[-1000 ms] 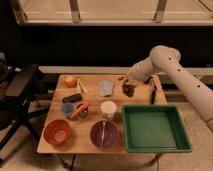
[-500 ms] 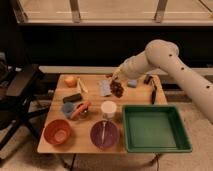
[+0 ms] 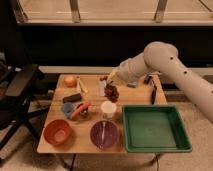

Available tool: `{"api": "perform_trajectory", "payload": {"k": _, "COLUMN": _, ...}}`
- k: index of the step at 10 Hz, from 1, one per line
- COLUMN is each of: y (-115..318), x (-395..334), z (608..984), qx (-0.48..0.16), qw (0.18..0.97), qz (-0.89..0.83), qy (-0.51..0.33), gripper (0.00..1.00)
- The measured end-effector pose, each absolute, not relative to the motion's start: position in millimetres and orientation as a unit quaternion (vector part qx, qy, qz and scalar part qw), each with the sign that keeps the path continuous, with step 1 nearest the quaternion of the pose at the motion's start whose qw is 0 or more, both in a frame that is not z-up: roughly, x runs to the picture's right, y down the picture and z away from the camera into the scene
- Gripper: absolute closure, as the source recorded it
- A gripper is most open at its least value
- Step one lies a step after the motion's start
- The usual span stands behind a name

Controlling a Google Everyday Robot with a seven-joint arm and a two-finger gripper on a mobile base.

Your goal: Place grapes in red bowl

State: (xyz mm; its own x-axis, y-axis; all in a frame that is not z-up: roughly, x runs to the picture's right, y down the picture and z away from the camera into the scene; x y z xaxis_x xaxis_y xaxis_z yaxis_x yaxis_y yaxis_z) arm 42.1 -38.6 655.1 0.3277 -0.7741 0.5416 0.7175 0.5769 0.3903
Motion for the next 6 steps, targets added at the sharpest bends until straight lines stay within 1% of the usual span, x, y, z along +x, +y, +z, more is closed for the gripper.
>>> {"api": "perform_trajectory", "payload": {"k": 4, "y": -38.3, "x": 41.7, "z": 654.3, "qx": 0.039, "qw": 0.812, "qz": -0.462, "qy": -0.355, "gripper": 1.0}}
{"api": "perform_trajectory", "payload": {"k": 6, "y": -39.4, "x": 24.8, "z": 645.0, "qx": 0.049, "qw": 0.794, "qz": -0.487, "qy": -0.361, "gripper": 1.0}}
